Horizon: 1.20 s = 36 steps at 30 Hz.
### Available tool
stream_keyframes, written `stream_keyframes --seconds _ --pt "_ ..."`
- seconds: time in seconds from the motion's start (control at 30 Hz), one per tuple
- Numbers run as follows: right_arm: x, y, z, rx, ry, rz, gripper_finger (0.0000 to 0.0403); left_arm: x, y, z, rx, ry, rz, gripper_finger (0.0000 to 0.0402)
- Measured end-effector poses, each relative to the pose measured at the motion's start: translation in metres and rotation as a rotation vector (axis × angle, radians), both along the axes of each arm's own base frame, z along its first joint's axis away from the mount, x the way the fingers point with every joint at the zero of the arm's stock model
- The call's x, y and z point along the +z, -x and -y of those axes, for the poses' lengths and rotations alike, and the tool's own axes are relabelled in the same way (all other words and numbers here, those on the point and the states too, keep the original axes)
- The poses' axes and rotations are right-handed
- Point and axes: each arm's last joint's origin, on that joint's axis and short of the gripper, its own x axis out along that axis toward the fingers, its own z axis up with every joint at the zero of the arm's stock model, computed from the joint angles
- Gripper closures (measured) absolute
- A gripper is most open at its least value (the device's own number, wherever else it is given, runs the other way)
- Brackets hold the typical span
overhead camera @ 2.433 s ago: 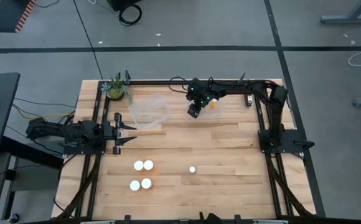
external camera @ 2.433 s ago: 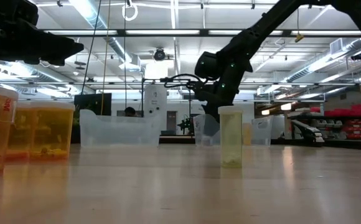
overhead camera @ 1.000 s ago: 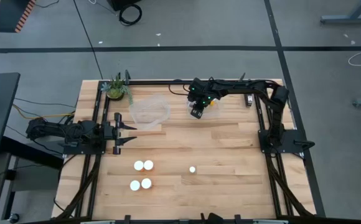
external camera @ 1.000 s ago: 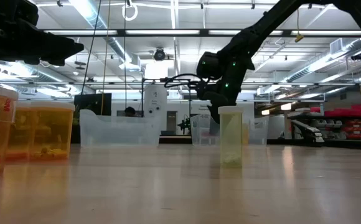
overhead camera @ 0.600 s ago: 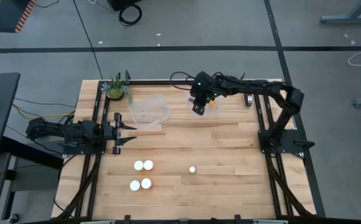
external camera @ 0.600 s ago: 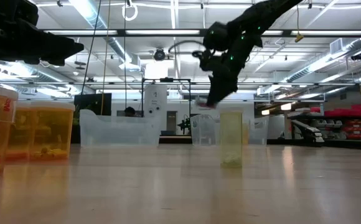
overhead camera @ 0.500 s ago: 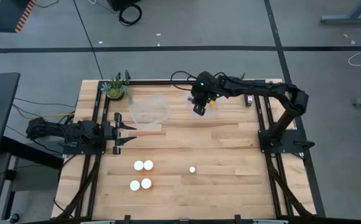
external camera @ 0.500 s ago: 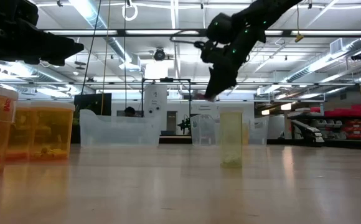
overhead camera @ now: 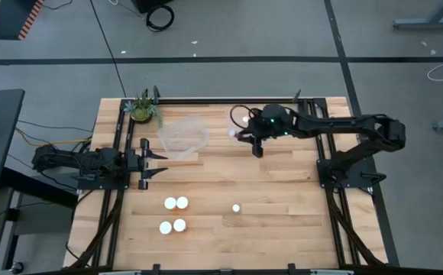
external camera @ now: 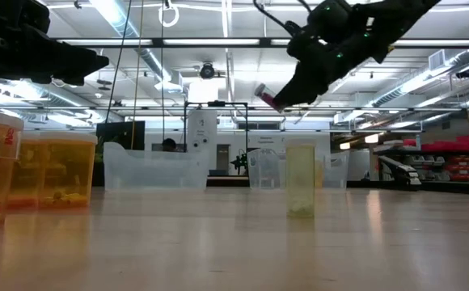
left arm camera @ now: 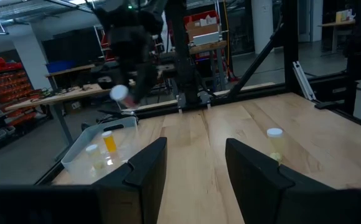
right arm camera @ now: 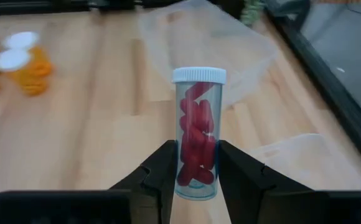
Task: Pick and place medicine bottles into bin by pill shape (circle, oval)
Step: Put the blue pill bottle into the right transparent bin
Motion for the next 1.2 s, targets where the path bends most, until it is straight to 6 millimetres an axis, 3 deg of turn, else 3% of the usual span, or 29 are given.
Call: stream_keyframes --seconds 0.37,0.87,1.2 --pt "-0.020 0.009 -0.013 0.071 0.035 0.019 0.0285 0.000 0.000 0.000 0.000 0.000 0.001 0.0230" --pt "-0.009 0.003 -0.019 0.240 0.063 0.157 0.0285 0.024 0.005 -0.001 -0.045 0.296 0.269 0.0230" --pt "-0.003 0.000 -0.020 0.290 0.138 0.233 0.0285 0.023 0.004 -0.007 0.164 0.331 0.274 0.0230"
